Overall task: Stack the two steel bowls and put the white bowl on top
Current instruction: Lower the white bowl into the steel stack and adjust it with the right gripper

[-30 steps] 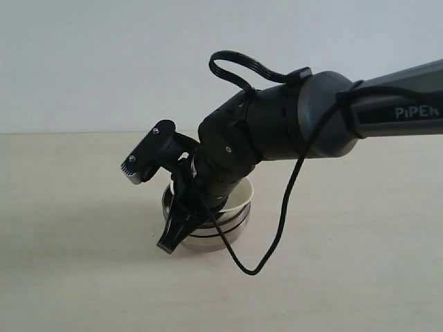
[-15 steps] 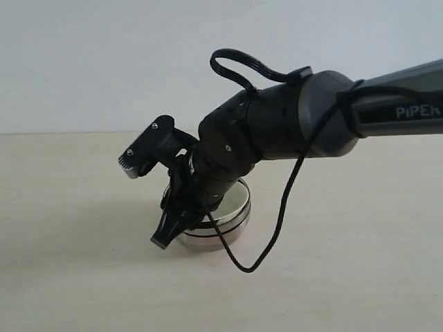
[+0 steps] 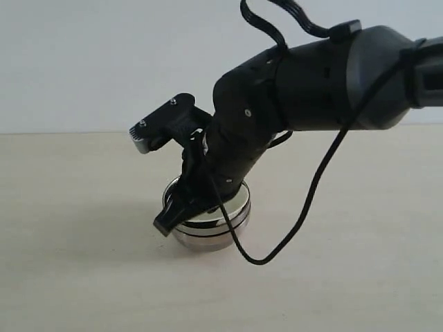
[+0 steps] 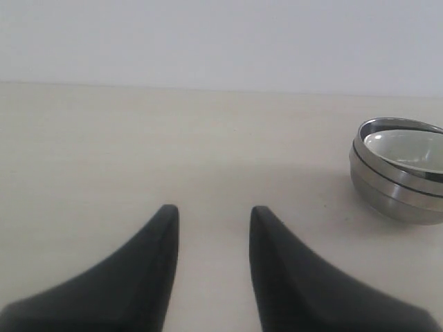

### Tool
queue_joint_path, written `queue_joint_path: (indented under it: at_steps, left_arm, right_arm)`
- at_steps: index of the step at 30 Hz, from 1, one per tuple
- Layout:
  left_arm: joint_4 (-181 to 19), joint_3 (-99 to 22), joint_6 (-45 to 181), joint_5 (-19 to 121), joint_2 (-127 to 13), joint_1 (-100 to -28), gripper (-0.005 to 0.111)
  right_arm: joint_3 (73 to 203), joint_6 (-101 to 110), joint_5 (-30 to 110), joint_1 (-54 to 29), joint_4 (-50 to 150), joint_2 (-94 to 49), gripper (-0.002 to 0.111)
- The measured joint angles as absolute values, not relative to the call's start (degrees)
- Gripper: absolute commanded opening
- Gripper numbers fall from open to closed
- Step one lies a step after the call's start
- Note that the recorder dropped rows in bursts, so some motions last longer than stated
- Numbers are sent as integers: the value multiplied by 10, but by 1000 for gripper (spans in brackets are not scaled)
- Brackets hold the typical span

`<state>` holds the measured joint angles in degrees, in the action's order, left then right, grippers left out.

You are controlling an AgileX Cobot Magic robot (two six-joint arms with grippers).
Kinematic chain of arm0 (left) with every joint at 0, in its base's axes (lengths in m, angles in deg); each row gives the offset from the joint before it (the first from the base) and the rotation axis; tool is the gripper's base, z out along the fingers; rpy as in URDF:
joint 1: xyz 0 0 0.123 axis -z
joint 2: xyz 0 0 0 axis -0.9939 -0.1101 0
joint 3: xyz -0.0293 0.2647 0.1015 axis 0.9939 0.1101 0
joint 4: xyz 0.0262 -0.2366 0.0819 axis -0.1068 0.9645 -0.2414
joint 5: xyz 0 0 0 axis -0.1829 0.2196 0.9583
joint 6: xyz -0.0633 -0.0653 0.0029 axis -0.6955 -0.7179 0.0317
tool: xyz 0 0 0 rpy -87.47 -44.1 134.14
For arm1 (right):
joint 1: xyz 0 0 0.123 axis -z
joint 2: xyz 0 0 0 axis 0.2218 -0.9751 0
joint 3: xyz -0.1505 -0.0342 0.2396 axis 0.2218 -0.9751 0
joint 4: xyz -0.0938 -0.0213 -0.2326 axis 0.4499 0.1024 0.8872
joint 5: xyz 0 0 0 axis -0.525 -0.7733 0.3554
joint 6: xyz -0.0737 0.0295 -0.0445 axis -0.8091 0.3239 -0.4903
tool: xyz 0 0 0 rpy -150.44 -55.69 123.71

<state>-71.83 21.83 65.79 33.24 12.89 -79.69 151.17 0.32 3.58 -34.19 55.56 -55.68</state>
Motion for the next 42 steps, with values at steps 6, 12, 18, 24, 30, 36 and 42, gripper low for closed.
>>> queue_joint_path:
  at_steps: [6,12,18,24,30,36,42]
  left_arm:
    - [-718,218,658,332,129,-797,32]
    - [-718,218,658,332,129,-797,32]
    - [-718,218,658,332,129,-797,32]
    - [-718,218,658,332,129,-797,32]
    - [-718,218,658,332,129,-797,32]
    - [-718,218,658,332,129,-797,32]
    - [-718,218,658,332,129,-797,32]
  right_arm:
    - [1475,30,77,-342,556,-557,0]
    - [1472,47,89,-342,577,-579,0]
    - [1472,55,96,-342,584,-590,0]
    - [1471,55,97,-342,586,-521,0]
    - [1471,66,82,-342,606,-436,0]
    - [1460,162,66,-340,709,-416,0]
    - [1426,276,75,-299,784,-471,0]
